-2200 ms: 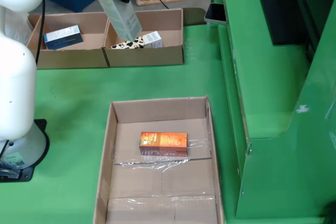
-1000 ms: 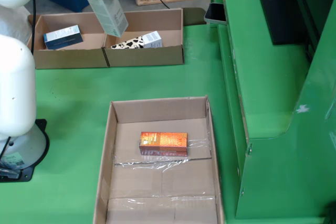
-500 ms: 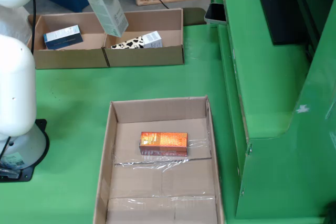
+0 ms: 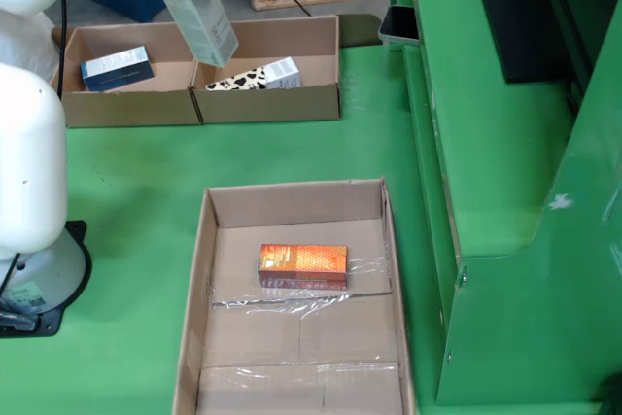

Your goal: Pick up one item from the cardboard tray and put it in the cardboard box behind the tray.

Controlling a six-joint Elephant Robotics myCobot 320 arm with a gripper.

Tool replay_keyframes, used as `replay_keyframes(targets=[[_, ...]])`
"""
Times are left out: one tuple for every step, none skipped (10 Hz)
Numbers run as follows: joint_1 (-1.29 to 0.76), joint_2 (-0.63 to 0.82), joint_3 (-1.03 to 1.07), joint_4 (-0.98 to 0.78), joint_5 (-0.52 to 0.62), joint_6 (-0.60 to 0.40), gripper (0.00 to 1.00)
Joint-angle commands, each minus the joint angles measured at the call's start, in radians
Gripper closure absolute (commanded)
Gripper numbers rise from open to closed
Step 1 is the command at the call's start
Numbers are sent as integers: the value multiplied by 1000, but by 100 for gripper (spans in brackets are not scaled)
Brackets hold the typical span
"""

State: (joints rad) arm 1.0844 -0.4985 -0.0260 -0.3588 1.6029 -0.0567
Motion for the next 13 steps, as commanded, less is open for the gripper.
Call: replay_keyframes(targets=[[-51,-21,26,81,36,-23,100],[-67,-36,26,111,41,-34,100],[-67,-36,26,111,41,-34,100],[-79,-54,26,158,41,-43,100],[-85,-77,26,220,35,-56,100],[-92,-103,26,285,28,-62,100],[-97,-135,26,367,12,-71,100],[-97,-153,26,417,-4,-77,100],[-92,-171,26,469,-28,-84,100],[-81,-190,26,528,-66,-92,100],[-69,-210,26,580,-109,-102,100],[-56,-229,26,636,-162,-116,100],[-39,-250,26,696,-235,-136,100]])
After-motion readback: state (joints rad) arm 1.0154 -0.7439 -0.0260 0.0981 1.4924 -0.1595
